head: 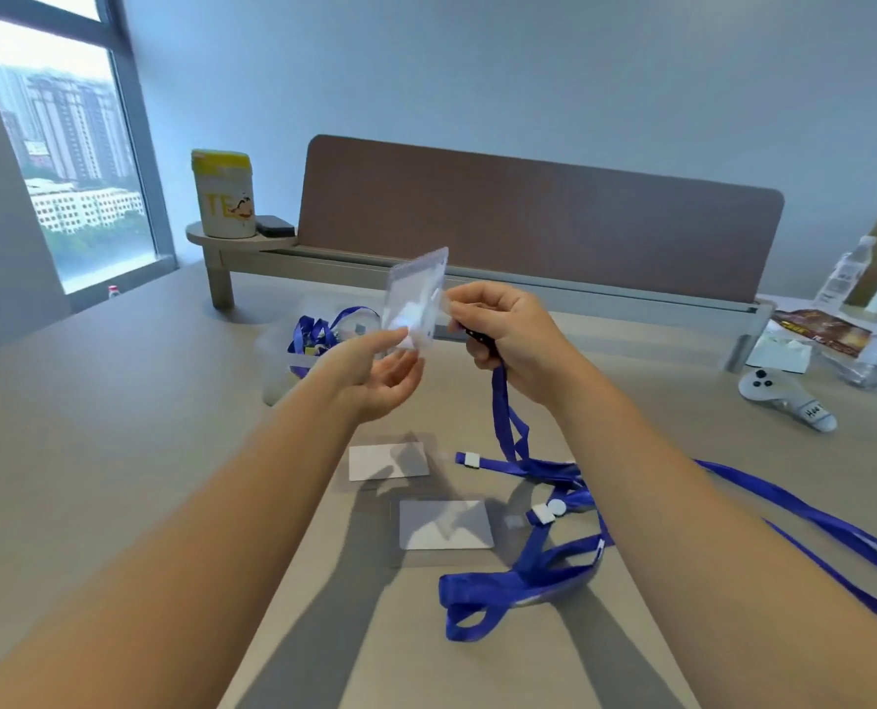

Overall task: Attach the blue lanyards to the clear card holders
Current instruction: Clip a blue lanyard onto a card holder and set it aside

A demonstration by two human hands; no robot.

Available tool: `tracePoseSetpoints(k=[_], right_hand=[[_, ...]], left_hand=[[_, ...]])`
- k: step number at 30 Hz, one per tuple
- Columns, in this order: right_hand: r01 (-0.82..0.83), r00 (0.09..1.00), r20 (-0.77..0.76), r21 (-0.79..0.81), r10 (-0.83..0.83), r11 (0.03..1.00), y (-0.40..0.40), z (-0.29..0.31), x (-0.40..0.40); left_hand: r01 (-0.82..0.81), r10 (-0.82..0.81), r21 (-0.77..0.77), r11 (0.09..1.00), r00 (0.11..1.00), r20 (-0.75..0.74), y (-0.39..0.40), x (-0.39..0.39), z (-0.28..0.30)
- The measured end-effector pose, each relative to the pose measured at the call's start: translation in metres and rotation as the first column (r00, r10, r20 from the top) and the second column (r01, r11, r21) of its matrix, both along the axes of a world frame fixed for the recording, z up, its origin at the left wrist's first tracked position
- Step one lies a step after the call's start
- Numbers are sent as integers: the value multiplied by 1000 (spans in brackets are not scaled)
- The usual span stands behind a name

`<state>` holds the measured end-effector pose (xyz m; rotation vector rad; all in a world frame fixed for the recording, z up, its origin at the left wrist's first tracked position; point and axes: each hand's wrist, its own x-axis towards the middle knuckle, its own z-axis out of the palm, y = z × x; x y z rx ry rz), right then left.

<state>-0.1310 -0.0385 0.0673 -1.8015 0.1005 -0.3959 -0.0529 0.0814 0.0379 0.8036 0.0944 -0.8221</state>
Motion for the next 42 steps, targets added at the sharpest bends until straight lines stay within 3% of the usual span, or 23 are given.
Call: tracePoseSetpoints(k=[2, 4, 7, 12, 15, 16, 17, 19, 20, 22, 25, 29, 31, 39, 42], right_hand=[[6, 999, -32, -70, -8, 997, -4, 2, -7], [78, 989, -99, -277, -110, 958, -11, 0, -11], [236, 928, -97, -594, -360, 769, -26, -11, -13], [462, 784, 21, -688, -620, 560, -53, -20, -23], [458, 672, -57, -752, -738, 474, -71, -17, -29], [442, 668, -124, -727, -734, 525, -76, -17, -30], [452, 685, -211, -628, -697, 634, -79, -18, -29], [454, 768, -393, -223, -506, 863, -81, -20, -27], [418, 825, -420, 4, -378, 908, -82, -21, -27], [310, 925, -330, 377, -186, 873, -85, -25, -25], [144, 989, -75, 727, -131, 671, -89, -28, -20], [57, 949, 87, 897, -302, 438, -107, -26, -6], [68, 912, 96, 923, -399, 378, -128, -25, 0], [254, 793, -30, 924, -608, 285, -225, -35, 16], [534, 691, -135, 757, -710, 377, -259, -42, 24]], left_hand=[[-107, 107, -10, 994, 994, 12, -3, -2, 4], [-164, 163, 20, 986, 985, 50, -6, -7, 13], [-216, 210, 39, 976, 969, 127, -14, -13, 28], [-290, 254, 83, 953, 920, 298, -30, -11, 45], [-337, 287, 98, 936, 896, 339, -37, -9, 52], [-351, 298, 103, 931, 891, 342, -40, -8, 53], [-360, 306, 103, 927, 888, 344, -44, -8, 54], [-358, 309, 90, 929, 888, 342, -50, -8, 54], [-351, 304, 86, 932, 891, 338, -53, -8, 54], [-317, 271, 96, 944, 905, 327, -58, -6, 52], [-273, 219, 138, 952, 924, 313, -63, 2, 47], [-285, 222, 191, 939, 930, 293, -73, 21, 29], [-304, 236, 219, 927, 928, 288, -83, 31, 18], [-371, 253, 381, 847, 911, 325, -149, 78, -24], [-380, 273, 416, 826, 916, 295, -174, 91, -28]])
